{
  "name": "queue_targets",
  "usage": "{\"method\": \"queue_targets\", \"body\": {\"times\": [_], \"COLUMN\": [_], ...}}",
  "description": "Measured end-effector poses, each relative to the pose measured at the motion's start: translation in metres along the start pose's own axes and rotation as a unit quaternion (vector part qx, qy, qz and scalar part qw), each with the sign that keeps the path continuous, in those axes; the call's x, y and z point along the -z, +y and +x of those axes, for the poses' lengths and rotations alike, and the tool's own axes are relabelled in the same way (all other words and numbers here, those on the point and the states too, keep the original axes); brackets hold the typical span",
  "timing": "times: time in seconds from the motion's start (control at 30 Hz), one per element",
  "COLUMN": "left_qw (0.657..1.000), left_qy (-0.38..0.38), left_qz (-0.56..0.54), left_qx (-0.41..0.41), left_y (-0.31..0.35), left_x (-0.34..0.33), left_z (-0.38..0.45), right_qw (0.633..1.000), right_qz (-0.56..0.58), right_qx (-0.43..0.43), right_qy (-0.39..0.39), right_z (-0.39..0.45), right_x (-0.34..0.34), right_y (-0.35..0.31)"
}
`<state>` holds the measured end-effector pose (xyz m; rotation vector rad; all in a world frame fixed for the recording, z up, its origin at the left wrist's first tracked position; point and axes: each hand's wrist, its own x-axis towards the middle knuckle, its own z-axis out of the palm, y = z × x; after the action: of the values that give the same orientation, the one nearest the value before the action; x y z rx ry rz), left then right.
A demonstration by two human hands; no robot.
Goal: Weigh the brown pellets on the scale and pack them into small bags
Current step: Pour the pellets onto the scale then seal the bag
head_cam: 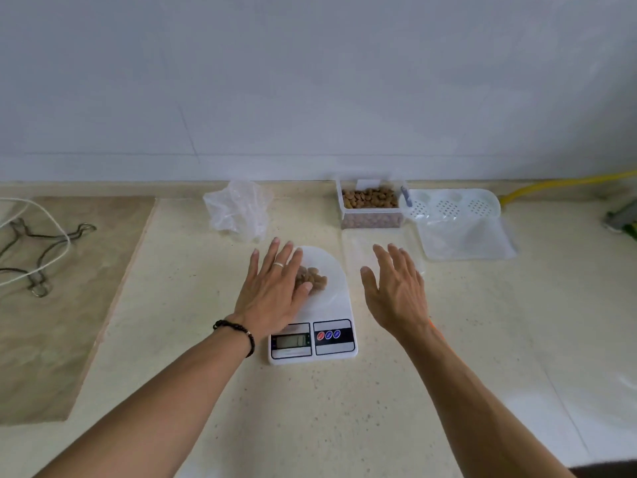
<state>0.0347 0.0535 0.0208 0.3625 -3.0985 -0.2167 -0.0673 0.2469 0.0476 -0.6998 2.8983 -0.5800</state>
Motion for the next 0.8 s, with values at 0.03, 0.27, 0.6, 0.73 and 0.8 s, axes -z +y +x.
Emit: {"method": "queue_targets", "body": {"times": [0.03,0.27,0.6,0.73,0.8], "left_qw": [1.000,0.997,0.975,0.918,0.895], "left_qy": [-0.002,-0.038,-0.031,-0.022,-0.005], "left_qz": [-0.001,0.001,-0.219,-0.392,-0.444], "left_qx": [-0.011,-0.062,-0.004,0.046,0.049], "left_y": [0.002,0.009,0.001,0.007,0.007], "left_x": [-0.002,-0.022,0.000,0.040,0.061], "left_z": [0.012,0.072,0.096,0.104,0.106], "right_qw": [1.000,0.969,0.904,0.898,0.885], "right_qz": [0.004,0.132,0.391,0.424,0.455], "right_qx": [-0.022,-0.188,-0.172,-0.114,-0.101], "right_qy": [0.001,-0.088,-0.036,-0.032,-0.026], "right_z": [0.003,0.029,0.053,0.057,0.057], "right_x": [-0.001,-0.019,-0.006,0.019,0.035], "right_y": [0.006,0.024,-0.003,-0.015,-0.023]}}
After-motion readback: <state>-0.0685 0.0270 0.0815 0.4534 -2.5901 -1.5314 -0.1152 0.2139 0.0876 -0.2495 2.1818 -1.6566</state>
